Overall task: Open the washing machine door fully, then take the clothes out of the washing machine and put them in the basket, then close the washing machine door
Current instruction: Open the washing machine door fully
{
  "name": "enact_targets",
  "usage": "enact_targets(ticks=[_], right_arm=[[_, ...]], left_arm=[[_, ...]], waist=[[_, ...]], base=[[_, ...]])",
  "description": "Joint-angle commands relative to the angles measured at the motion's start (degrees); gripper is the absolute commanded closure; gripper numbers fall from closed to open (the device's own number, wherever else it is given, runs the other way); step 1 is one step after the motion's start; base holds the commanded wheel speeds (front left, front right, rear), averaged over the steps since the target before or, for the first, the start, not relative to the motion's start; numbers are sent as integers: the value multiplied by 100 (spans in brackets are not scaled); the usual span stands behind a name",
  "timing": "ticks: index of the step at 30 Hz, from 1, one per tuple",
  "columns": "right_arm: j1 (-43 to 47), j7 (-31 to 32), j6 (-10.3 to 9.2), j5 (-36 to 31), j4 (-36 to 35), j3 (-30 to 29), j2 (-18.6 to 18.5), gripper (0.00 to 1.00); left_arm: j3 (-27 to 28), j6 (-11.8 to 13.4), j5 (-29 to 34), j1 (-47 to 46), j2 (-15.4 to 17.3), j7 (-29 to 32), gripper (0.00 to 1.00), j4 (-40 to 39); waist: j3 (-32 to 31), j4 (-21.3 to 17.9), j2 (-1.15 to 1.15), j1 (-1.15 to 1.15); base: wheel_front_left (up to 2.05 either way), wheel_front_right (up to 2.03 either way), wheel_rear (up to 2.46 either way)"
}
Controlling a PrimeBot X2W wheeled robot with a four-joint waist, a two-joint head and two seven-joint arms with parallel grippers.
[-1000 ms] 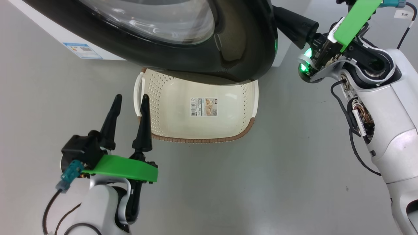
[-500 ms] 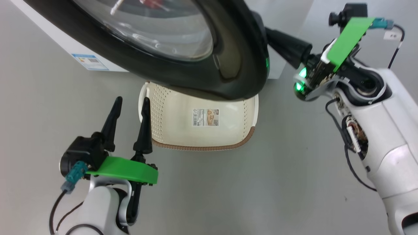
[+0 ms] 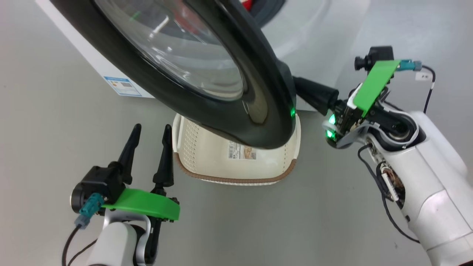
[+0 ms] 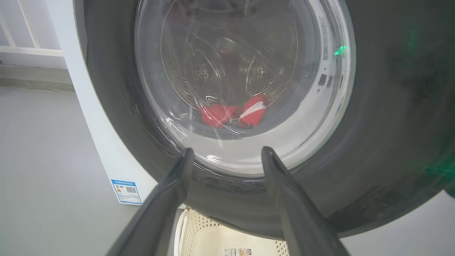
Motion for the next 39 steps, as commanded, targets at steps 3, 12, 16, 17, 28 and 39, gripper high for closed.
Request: enact_targets(ticks=[3, 12, 16, 17, 28, 39], right_arm=[[186, 74, 29, -28, -180, 165, 163, 100], [366, 63, 29, -66, -214, 346, 153, 100], [405, 66, 29, -55, -232, 389, 152, 100], [421, 65, 29, -48, -238, 400, 152, 100], [605, 83, 29, 8, -269, 602, 136, 100], [824, 68, 29, 67, -385, 843, 108, 100]], left_arm=[[158, 58, -33, 132, 147, -44, 0, -113], [107, 104, -109, 186, 147, -44, 0, -132], [102, 119, -114, 213, 147, -44, 0, -129], [103, 124, -119, 223, 147, -44, 0, -129], [97, 149, -179, 304, 147, -44, 0, -118], [103, 200, -243, 448, 147, -44, 0, -111]], waist=[[-201, 192, 0, 0], [-380, 505, 0, 0], [-435, 574, 0, 0], [-453, 595, 0, 0], [-643, 830, 0, 0], [-883, 1182, 0, 0]], base=[[0, 0, 0], [0, 0, 0], [0, 0, 0], [0, 0, 0], [0, 0, 0], [0, 0, 0]])
